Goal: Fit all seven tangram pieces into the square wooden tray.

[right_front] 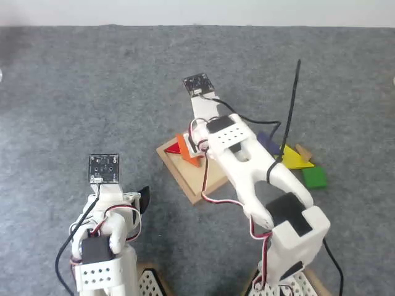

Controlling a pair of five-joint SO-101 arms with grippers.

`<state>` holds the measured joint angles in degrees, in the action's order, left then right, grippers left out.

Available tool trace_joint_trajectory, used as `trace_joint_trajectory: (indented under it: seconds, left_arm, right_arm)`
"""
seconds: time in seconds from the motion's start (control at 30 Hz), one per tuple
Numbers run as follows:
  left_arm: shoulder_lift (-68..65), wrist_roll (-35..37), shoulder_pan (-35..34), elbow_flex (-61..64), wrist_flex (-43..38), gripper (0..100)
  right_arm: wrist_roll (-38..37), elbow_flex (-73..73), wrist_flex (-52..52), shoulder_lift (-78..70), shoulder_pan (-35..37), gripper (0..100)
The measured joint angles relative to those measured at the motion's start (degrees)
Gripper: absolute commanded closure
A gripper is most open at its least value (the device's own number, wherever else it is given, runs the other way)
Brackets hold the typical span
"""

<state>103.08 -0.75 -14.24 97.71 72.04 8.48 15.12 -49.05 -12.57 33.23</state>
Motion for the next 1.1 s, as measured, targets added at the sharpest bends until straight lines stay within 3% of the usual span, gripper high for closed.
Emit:
trace_joint_trajectory:
  seconds: [1.1]
  left_arm:
    - [0.0,0.0,0.0,0.0,0.0,73]
  right_arm:
    - [-0.53,4.92,3.87,5.8,4.22,79.7]
